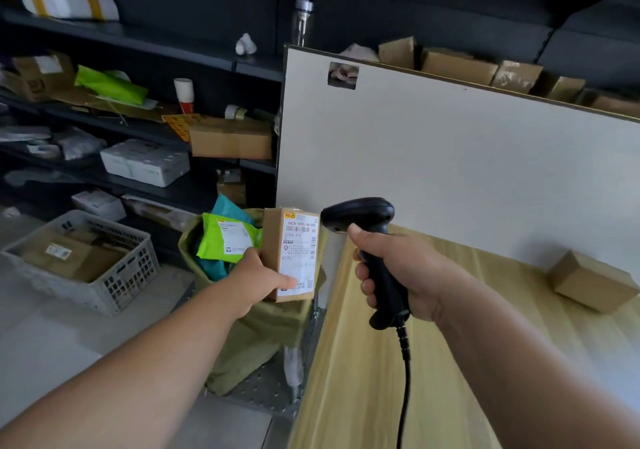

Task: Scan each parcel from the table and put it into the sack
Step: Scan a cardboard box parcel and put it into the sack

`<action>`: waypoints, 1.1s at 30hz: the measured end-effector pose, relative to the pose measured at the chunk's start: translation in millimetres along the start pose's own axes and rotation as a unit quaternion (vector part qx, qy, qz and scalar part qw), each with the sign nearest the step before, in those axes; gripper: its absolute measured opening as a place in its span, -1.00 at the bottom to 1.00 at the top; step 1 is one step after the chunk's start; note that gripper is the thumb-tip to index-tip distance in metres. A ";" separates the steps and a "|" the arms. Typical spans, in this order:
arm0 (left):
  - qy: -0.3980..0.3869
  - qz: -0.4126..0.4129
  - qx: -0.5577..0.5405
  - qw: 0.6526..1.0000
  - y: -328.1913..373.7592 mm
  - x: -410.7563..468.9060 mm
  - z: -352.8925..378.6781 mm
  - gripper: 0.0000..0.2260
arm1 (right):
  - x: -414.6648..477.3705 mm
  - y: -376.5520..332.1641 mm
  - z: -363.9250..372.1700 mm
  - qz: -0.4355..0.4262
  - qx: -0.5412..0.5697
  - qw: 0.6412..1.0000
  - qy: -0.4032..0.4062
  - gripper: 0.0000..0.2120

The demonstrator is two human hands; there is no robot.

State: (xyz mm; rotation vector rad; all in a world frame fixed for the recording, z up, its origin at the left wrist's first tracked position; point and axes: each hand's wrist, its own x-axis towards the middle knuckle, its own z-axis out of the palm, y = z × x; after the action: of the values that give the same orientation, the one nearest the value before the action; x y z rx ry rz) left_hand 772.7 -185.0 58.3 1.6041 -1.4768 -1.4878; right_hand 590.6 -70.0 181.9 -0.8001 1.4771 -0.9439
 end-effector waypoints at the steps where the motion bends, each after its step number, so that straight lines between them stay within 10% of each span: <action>1: -0.002 -0.004 0.005 1.000 -1.9 12.4 -8.9 -0.41 | 12.4 -3.3 8.5 0.004 0.002 1.000 0.004 -0.62; 25: 0.058 -0.058 0.342 0.936 -4.8 204.0 -57.6 -0.51 | 134.1 20.7 4.6 0.085 0.046 0.987 0.125 -0.59; 33: 0.106 0.238 0.460 0.849 20.3 151.7 22.8 -0.44 | 87.6 48.1 -51.0 0.068 0.034 0.985 0.154 -0.62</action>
State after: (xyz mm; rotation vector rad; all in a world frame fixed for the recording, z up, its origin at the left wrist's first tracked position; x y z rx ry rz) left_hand 716.6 -321.9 13.2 1.5799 -2.4000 -0.2696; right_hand 531.3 -120.5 101.2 -0.5109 1.7315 -1.0407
